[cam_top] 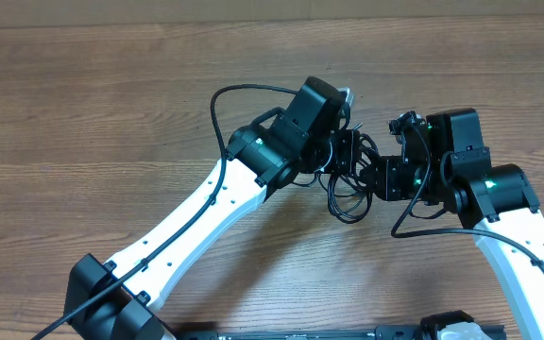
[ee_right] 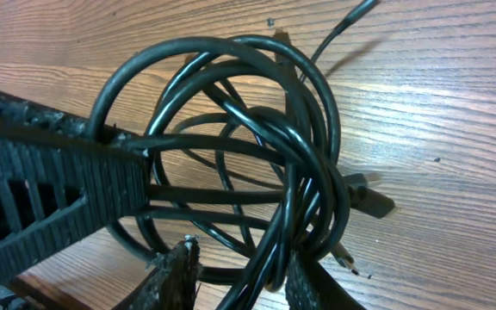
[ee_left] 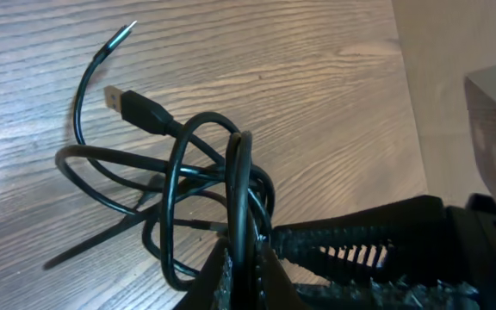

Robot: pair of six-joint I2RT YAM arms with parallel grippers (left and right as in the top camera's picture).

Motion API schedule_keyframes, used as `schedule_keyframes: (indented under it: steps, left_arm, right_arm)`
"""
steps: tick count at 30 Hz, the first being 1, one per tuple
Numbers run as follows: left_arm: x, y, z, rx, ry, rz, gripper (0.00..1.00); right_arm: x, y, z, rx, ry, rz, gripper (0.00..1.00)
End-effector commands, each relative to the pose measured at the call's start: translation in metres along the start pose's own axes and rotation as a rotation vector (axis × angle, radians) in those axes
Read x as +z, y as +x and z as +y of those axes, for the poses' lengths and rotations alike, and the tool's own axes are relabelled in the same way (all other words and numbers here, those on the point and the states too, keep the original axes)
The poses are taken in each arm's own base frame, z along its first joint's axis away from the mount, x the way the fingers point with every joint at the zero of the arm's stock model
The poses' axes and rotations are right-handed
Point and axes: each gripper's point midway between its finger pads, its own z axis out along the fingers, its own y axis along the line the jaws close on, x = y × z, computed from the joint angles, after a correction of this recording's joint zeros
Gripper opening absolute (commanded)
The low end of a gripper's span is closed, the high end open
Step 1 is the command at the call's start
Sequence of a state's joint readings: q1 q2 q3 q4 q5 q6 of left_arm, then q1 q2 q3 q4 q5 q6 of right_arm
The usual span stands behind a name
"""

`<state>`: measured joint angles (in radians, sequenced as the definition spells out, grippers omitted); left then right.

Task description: Untangle cables

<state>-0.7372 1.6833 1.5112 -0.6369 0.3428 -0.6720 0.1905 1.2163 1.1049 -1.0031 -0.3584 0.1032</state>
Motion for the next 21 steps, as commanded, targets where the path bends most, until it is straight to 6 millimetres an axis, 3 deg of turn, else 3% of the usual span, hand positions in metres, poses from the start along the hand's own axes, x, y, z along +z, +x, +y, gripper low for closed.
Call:
schedule_keyframes:
  steps: [1, 16, 21]
  left_arm:
    - [-0.003, 0.002, -0.013, 0.056, 0.071, 0.023, 0.04]
    - [-0.004, 0.004, -0.019, 0.090, 0.102, 0.032, 0.04]
    - [-0.004, 0.003, -0.019, 0.091, 0.103, 0.030, 0.04]
  right_arm:
    - [0.000, -0.006, 0.004, -0.017, -0.014, -0.011, 0.32]
    - [0.010, -0.006, 0.000, -0.007, -0.009, 0.015, 0.25]
    - [0.010, -0.005, 0.000, -0.005, -0.009, 0.019, 0.04]
